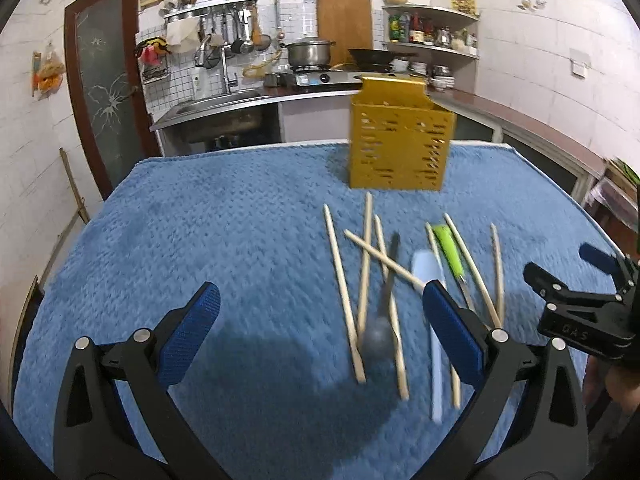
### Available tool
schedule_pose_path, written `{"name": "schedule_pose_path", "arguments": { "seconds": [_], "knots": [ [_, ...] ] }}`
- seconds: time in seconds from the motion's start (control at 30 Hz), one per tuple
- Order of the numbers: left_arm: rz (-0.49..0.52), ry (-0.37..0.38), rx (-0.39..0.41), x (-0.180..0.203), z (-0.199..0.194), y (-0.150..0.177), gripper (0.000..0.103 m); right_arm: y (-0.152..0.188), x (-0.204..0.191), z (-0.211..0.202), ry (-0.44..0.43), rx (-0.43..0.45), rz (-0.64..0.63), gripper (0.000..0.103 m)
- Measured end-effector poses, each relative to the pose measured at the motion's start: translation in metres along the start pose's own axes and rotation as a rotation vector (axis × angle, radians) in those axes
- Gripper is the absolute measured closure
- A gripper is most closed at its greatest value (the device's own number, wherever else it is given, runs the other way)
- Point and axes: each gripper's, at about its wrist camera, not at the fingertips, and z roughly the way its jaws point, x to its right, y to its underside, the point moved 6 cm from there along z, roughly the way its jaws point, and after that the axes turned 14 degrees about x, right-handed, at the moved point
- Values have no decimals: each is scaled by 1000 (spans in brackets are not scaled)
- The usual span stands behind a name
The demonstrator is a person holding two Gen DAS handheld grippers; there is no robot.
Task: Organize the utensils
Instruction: 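Move the left tool toward a wooden chopstick while the right tool approaches another chopstick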
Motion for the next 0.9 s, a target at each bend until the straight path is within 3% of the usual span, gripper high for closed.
{"name": "schedule_pose_path", "arguments": {
  "seconds": [0.23, 0.53, 0.9],
  "knots": [
    [-27, 3, -88, -4, 60, -11, 5, 3, 3, 53, 64, -105, -8, 4],
    [-69, 10, -258, -8, 129, 10, 5, 12, 9, 83, 68, -176, 40, 4],
    [-34, -2, -319, -9, 162, 25, 5, 21, 8, 98, 55, -245, 75, 7]
  ]
}}
